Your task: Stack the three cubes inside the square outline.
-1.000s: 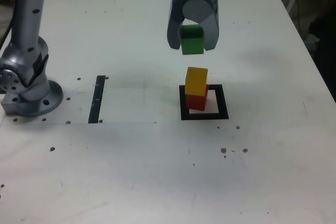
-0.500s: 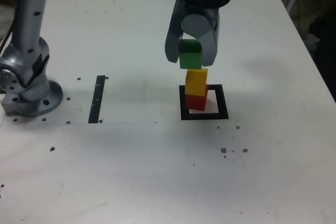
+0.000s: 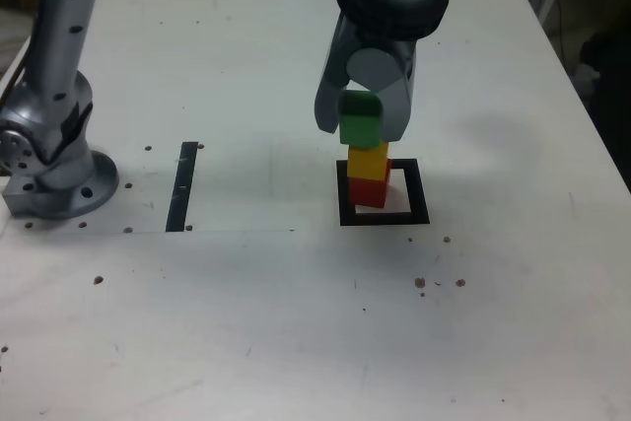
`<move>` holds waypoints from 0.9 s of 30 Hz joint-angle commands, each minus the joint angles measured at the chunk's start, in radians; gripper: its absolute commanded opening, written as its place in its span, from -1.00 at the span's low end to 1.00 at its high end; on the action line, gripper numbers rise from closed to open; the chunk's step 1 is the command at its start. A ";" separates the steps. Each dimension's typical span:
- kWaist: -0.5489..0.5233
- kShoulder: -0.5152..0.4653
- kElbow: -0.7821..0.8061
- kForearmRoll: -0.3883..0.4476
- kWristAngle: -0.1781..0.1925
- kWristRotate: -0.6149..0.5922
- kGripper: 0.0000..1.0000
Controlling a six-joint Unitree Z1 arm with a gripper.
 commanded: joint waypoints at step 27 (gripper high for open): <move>0.018 0.016 0.017 -0.007 -0.020 0.004 0.71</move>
